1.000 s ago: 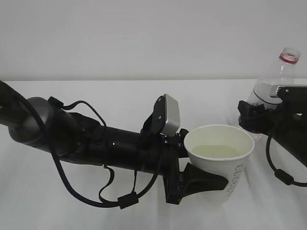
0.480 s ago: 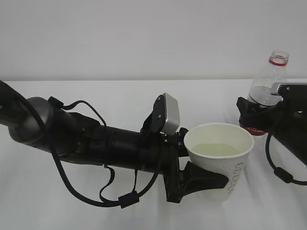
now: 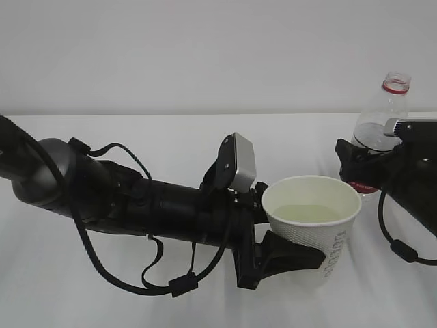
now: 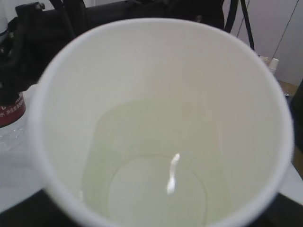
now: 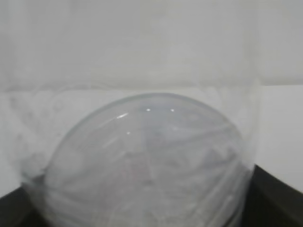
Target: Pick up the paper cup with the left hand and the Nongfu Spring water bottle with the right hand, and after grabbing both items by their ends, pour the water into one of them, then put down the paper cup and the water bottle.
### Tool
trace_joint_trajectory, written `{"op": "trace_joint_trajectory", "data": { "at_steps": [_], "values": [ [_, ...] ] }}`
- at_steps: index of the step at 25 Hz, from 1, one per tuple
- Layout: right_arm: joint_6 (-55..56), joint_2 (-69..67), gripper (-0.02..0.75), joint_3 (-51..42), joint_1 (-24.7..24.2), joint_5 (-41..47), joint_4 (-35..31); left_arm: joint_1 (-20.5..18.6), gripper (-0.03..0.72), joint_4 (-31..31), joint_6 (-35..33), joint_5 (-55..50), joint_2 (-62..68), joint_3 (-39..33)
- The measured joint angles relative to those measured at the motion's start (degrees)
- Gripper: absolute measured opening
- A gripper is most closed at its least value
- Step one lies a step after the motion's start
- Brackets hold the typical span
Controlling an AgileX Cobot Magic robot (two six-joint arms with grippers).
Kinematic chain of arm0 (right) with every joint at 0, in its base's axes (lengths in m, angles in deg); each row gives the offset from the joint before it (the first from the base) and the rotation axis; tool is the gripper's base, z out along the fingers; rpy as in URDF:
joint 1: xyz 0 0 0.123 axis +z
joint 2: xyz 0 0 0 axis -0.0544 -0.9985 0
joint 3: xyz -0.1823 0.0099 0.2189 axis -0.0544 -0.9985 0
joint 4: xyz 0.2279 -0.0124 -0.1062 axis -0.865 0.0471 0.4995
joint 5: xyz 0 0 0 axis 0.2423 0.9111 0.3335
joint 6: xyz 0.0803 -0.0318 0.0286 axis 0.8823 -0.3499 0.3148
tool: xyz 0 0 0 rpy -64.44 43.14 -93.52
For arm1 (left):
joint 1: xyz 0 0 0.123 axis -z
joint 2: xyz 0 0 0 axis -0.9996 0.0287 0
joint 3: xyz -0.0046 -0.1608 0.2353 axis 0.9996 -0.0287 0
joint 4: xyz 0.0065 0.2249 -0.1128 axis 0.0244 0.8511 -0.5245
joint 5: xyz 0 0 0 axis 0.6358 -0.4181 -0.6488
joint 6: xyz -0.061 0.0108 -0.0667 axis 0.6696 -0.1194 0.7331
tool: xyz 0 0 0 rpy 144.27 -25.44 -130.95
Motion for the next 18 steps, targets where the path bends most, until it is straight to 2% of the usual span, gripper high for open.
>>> {"op": "trace_joint_trajectory", "data": {
  "at_steps": [18],
  "values": [
    [-0.1, 5.2, 0.630, -7.2, 0.0, -0.2, 0.6, 0.0, 0.507, 0.0, 0.0, 0.0, 0.0, 0.0]
  ]
}}
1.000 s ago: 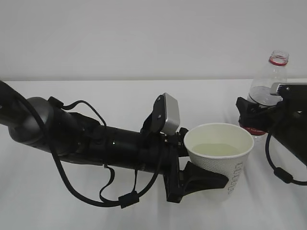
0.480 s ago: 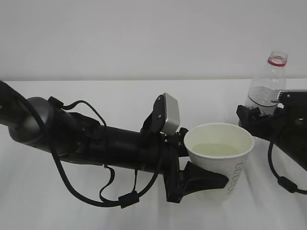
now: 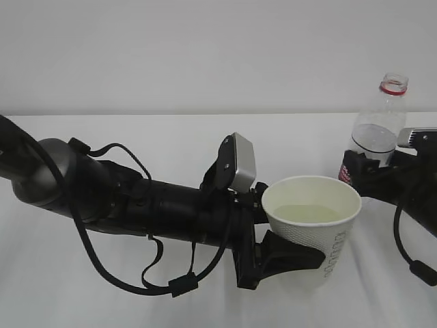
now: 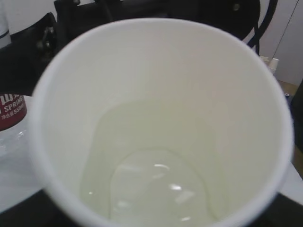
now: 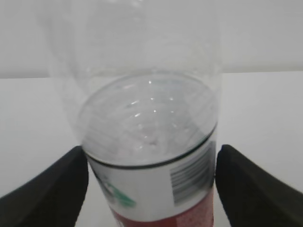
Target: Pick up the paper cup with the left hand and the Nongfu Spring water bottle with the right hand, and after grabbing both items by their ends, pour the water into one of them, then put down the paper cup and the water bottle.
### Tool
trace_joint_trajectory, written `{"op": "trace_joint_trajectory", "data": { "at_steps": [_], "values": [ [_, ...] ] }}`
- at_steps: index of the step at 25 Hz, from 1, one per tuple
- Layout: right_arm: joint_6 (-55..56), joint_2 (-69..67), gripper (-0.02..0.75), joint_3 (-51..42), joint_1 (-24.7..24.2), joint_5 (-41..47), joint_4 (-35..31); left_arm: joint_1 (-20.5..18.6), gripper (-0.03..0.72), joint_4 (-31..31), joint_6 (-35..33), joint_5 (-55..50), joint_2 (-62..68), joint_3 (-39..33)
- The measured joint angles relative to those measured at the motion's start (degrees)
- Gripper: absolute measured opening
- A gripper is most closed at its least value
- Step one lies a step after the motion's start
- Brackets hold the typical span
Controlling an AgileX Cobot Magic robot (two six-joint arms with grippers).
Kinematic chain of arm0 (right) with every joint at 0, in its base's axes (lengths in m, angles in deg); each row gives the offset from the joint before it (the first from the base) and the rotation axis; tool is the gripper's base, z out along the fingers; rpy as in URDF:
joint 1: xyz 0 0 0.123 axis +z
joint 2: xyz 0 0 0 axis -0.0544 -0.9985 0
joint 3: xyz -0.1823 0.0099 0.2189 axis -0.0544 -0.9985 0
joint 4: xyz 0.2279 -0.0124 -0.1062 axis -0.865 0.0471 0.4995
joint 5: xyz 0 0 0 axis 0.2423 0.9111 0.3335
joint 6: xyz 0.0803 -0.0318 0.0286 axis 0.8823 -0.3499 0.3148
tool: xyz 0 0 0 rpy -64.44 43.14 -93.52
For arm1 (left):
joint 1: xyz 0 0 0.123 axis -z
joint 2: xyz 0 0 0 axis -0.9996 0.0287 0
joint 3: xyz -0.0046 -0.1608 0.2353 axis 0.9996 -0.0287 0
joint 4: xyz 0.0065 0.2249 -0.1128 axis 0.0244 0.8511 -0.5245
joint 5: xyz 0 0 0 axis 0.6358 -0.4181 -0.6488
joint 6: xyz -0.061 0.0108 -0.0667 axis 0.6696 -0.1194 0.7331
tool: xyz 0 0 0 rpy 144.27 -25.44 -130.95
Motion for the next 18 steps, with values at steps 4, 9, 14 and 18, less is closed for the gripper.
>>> {"op": "trace_joint_trajectory", "data": {
  "at_steps": [4, 9, 14, 18],
  "values": [
    [0.0, 1.3, 0.630, -1.9, 0.0, 0.0, 0.2, 0.0, 0.507, 0.0, 0.0, 0.0, 0.0, 0.0],
    [0.4, 3.3, 0.630, -4.7, 0.0, -0.1, 0.3, 0.0, 0.507, 0.0, 0.0, 0.0, 0.0, 0.0],
    [0.7, 5.8, 0.630, -8.2, 0.0, -0.1, 0.4, 0.0, 0.507, 0.0, 0.0, 0.0, 0.0, 0.0],
    [0.8, 8.7, 0.630, -11.0, 0.0, -0.1, 1.4, 0.0, 0.507, -0.4, 0.0, 0.0, 0.0, 0.0]
  ]
}}
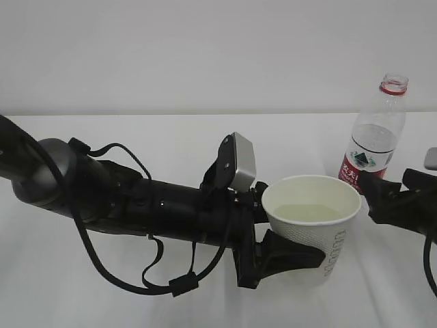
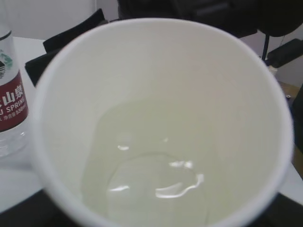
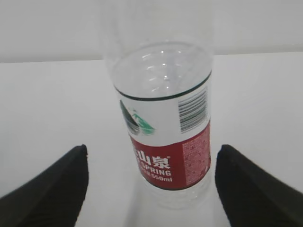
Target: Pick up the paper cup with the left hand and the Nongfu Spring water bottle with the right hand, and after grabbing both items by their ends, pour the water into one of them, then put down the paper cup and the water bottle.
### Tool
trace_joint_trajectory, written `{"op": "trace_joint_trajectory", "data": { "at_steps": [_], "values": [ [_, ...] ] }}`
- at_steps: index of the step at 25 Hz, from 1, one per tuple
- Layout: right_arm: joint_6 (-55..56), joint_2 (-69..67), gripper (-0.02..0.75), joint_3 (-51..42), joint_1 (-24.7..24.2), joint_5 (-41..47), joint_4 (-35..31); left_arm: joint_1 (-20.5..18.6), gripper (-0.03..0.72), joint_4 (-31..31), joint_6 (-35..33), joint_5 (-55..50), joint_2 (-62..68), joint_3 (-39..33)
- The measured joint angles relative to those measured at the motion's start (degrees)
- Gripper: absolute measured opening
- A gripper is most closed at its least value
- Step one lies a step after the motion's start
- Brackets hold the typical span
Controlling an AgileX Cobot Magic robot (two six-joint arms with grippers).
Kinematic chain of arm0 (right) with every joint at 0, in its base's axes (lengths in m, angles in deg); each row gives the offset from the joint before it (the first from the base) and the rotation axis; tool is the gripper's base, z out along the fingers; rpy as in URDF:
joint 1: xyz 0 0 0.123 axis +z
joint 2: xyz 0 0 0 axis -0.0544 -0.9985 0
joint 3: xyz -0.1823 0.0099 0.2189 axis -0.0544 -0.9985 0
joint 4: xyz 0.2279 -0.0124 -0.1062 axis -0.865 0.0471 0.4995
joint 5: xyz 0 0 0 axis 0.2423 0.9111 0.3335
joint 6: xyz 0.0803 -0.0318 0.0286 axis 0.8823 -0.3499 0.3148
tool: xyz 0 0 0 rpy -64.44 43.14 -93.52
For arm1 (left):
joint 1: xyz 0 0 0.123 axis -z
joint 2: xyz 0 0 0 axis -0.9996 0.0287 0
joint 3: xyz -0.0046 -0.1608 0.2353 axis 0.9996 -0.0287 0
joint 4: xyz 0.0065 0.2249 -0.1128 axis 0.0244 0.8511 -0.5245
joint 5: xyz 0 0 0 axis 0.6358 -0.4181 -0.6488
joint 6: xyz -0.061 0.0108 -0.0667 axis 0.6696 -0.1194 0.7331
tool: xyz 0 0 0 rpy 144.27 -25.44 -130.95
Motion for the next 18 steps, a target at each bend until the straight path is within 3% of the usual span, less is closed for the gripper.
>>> {"op": "trace_joint_trajectory", "data": {
  "at_steps": [18],
  "values": [
    [0.0, 13.7, 0.628, -8.7, 0.0, 0.0, 3.0, 0.0, 0.507, -5.2, 0.0, 0.0, 0.0, 0.0]
  ]
}}
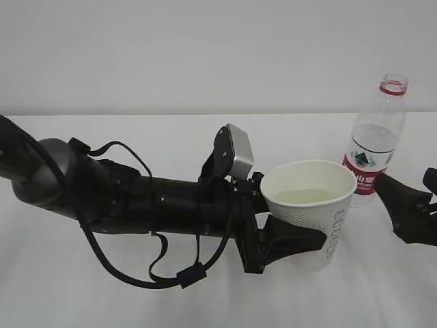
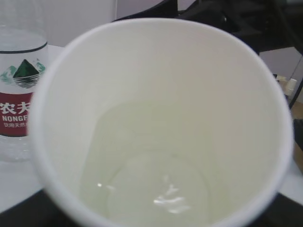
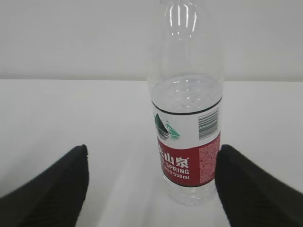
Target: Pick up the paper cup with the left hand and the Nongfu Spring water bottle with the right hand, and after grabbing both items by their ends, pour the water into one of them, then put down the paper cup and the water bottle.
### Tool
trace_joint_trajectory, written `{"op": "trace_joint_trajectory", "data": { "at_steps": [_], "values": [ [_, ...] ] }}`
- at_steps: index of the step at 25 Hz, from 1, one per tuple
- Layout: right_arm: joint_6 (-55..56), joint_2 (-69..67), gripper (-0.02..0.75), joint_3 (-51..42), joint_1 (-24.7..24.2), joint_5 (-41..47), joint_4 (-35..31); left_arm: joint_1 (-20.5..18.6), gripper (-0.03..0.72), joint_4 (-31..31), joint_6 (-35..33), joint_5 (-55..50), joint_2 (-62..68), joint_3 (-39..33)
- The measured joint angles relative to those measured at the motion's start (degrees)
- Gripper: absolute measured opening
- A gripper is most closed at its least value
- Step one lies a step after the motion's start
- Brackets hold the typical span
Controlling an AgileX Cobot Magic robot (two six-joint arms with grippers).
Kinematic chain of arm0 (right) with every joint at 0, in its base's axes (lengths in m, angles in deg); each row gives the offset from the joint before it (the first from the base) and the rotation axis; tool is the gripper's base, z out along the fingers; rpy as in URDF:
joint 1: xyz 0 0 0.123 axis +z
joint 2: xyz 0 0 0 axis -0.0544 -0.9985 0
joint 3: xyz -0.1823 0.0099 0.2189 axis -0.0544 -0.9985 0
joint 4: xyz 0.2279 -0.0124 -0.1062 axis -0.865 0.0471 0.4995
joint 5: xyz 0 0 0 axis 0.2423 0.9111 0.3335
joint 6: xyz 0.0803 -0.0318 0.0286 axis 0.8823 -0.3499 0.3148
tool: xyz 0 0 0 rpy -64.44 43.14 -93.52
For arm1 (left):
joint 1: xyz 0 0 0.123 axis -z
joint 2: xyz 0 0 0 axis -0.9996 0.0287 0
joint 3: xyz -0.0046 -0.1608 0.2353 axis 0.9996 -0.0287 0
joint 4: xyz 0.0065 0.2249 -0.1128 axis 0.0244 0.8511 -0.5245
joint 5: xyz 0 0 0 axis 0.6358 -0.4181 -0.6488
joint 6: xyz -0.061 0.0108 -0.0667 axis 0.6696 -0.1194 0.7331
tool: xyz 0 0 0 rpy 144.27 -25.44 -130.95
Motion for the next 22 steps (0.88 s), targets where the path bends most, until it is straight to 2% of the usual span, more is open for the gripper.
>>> {"op": "trace_joint_trajectory", "data": {
  "at_steps": [5, 8, 15, 22],
  "values": [
    [0.0, 0.2, 0.622, 0.0, 0.0, 0.0, 0.1, 0.0, 0.507, -1.7, -0.2, 0.0, 0.0, 0.0],
    [0.0, 0.2, 0.616, 0.0, 0.0, 0.0, 0.1, 0.0, 0.507, -3.3, -3.9, 0.0, 0.0, 0.0],
    [0.0, 0.2, 0.605, 0.0, 0.0, 0.0, 0.2, 0.0, 0.507, -11.5, -6.3, 0.1, 0.0, 0.0],
    [0.0, 0.2, 0.592, 0.0, 0.0, 0.0, 0.3, 0.0, 0.507, -13.2, -6.5, -3.0, 0.0, 0.0]
  ]
}}
